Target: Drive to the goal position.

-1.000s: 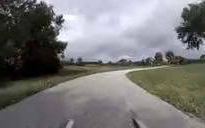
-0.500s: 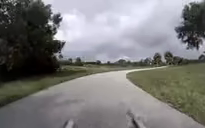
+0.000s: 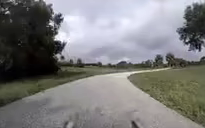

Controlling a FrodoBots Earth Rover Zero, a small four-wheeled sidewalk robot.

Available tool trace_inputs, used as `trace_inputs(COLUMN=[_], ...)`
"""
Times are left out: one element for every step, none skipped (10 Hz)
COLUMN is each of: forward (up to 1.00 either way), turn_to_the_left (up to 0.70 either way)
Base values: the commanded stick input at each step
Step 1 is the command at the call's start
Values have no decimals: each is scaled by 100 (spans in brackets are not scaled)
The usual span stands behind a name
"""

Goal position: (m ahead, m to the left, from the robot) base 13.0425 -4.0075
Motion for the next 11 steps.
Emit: trace_inputs(forward=[70, 70, 70, 70, 70, 70, 70, 70, 70, 70, 70], turn_to_the_left=[0, 0, 0, 0, 0, 0, 0, 0, 0, 0, 0])
